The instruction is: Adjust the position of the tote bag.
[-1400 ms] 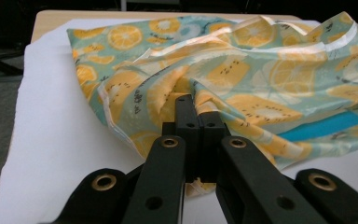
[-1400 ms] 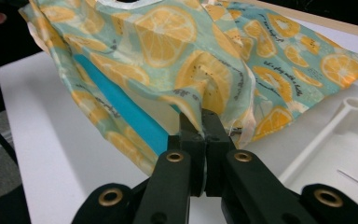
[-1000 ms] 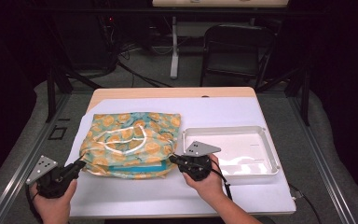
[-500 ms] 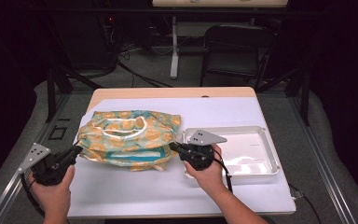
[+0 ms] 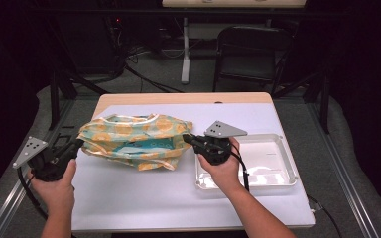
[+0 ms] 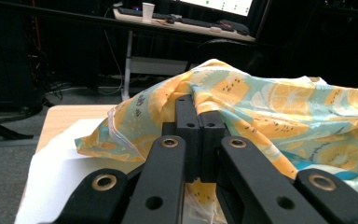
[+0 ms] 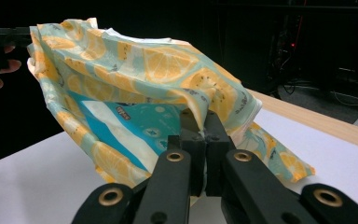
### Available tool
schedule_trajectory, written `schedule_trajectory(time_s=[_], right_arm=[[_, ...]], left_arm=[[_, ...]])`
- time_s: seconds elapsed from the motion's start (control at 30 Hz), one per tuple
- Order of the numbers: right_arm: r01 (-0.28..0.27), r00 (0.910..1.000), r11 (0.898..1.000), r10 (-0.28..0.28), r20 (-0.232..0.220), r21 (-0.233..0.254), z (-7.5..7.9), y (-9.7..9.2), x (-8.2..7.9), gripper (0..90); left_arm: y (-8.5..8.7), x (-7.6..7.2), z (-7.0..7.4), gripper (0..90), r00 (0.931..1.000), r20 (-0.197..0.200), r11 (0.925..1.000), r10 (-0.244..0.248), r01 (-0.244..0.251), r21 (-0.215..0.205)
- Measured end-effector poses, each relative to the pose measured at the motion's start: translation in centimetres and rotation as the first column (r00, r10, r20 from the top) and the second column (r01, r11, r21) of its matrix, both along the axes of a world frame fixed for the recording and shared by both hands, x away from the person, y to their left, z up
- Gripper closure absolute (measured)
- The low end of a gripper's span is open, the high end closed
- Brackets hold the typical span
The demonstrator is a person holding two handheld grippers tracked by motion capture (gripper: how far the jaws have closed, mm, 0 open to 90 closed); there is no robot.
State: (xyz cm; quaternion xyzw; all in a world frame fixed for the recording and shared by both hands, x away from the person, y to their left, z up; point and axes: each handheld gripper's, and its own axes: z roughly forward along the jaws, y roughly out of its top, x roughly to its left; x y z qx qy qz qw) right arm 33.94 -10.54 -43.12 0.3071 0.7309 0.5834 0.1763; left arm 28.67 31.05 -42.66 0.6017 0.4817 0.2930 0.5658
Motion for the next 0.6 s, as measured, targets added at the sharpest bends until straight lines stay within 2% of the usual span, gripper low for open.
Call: schedule_trajectory(time_s=[0.13, 0.33, 0.53, 0.6], right_arm=[[0.006, 1.0, 1.0, -0.006, -0.002, 0.009, 0.7, -0.1, 0.6, 90.0], [0.039, 0.9982, 0.999, -0.039, 0.046, -0.002, 2.4, 0.0, 1.0, 90.0], [0.062, 0.9959, 0.998, -0.063, 0.065, 0.014, 3.8, -0.2, 1.8, 90.0], [0.072, 0.9941, 0.997, -0.073, 0.081, 0.011, 4.3, -0.1, 2.0, 90.0]], left_arm=[[0.3, 0.3, 0.5, 90.0, 1.0, -0.002, 0.9999, 0.009, -0.009, -0.005], [0.3, 0.7, 2.1, 90.0, 0.9998, 0.017, 0.9998, 0.008, -0.008, 0.02], [0.7, 1.3, 3.4, 90.0, 0.9995, 0.032, 0.9999, 0.008, -0.008, -0.007], [0.6, 1.4, 4.0, 90.0, 0.9991, 0.04, 0.9999, 0.014, -0.014, 0.007]])
